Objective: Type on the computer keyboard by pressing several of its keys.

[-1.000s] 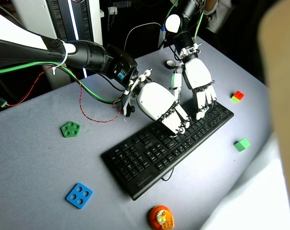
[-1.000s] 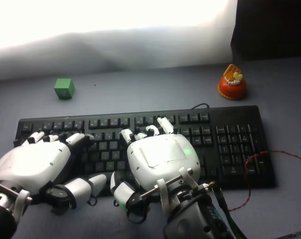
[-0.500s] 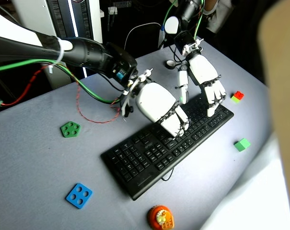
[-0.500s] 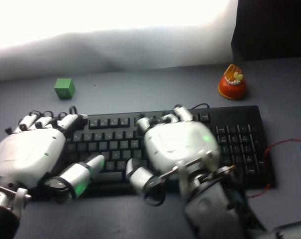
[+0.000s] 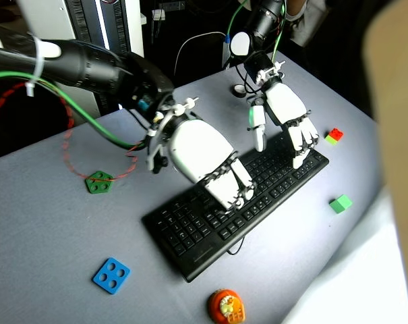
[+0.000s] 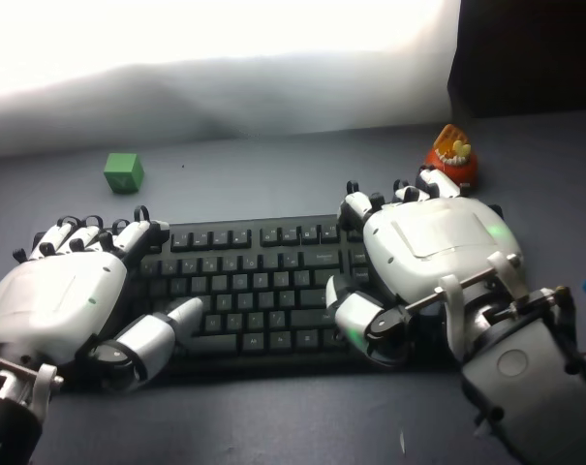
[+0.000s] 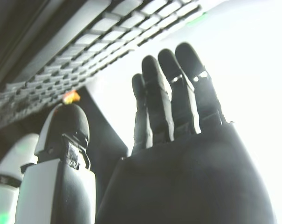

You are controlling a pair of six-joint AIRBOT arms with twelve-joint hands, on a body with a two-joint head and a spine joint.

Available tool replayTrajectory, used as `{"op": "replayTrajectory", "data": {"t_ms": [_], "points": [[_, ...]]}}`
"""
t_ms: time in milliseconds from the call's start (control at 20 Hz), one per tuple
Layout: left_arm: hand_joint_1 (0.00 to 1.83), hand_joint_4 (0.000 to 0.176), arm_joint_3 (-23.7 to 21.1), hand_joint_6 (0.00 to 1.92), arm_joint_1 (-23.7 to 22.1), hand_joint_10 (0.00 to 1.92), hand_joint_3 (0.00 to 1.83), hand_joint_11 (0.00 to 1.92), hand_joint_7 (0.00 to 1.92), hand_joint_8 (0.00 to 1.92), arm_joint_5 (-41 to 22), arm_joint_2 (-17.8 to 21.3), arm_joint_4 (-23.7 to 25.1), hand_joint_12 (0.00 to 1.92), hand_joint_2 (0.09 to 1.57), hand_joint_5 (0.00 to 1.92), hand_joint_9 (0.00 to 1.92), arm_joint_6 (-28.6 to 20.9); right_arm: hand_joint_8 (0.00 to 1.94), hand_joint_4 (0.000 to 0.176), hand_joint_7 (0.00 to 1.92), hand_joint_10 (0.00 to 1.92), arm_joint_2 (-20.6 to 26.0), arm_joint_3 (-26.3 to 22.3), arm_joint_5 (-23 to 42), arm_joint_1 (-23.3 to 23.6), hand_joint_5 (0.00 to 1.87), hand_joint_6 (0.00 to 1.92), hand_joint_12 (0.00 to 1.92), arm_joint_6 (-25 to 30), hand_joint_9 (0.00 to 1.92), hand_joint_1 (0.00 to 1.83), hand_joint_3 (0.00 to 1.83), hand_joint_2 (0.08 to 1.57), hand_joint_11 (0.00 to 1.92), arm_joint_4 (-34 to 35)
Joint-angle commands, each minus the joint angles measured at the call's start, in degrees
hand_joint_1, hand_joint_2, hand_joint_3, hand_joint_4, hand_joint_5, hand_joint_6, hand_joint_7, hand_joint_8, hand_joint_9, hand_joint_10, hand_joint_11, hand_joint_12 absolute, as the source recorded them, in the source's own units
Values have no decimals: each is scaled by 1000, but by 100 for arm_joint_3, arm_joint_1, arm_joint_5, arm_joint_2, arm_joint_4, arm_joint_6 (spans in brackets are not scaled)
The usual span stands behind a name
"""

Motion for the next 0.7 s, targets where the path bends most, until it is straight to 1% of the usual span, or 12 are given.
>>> {"op": "replayTrajectory", "data": {"t_ms": [0,50,100,150,200,250,300,350,400,450,500,650], "points": [[384,13,51,441,-65,851,0,0,455,5,625,-18,341,1438,1322,185,157,-3,16,0,638,890,44,-43,263,63,279,668,1649,-25,324,517,406,1173,0,-519],[384,13,63,441,-86,851,0,0,455,5,610,-24,341,1438,1322,185,157,-3,16,0,638,890,77,-55,254,66,279,668,1649,-38,324,517,406,1173,0,-519],[452,21,73,439,-100,841,0,0,438,4,602,-28,341,1422,1292,171,139,-2,13,0,632,888,103,-66,250,72,275,663,1652,-44,322,558,399,1165,0,-519],[682,32,90,441,-108,854,0,0,397,1,602,-34,341,1397,1203,136,105,0,10,0,627,886,139,-81,238,86,273,661,1650,-62,316,564,398,1164,0,-519],[850,40,104,450,-108,860,0,0,364,0,599,-41,341,1415,1127,103,75,10,9,0,624,884,171,-95,232,98,266,656,1637,-67,304,559,396,1167,0,-519],[935,49,114,422,-107,840,0,0,343,0,590,-44,341,1400,1067,74,57,14,7,0,619,885,191,-99,232,102,269,656,1637,-70,304,541,400,1174,0,-519],[1007,70,114,348,-101,824,0,0,305,0,581,-44,341,1378,1000,45,17,14,5,0,614,889,202,-99,232,98,263,655,1648,-76,301,530,402,1178,0,-519],[1019,84,113,302,-97,759,0,0,264,0,581,-44,341,1317,965,30,3,14,8,0,622,892,207,-99,233,91,267,656,1651,-82,307,525,401,1176,0,-519],[1052,80,111,225,-94,679,0,0,218,0,581,-44,341,1247,955,12,0,14,5,0,614,893,217,-100,235,82,255,654,1645,-86,294,503,405,1190,0,-519],[1077,86,110,181,-93,592,0,0,195,1,581,-46,341,1124,934,18,0,16,6,0,616,896,223,-101,235,74,258,656,1643,-86,298,499,403,1191,0,-519],[1053,84,108,140,-93,453,0,0,153,1,581,-56,341,969,961,23,0,16,5,0,614,899,228,-101,235,65,256,659,1649,-88,299,510,398,1190,0,-519],[1048,80,120,61,-91,382,0,0,133,1,581,-85,341,822,944,49,0,57,10,0,629,894,230,-103,235,54,269,667,1648,-89,313,528,379,1188,0,-519]]}}
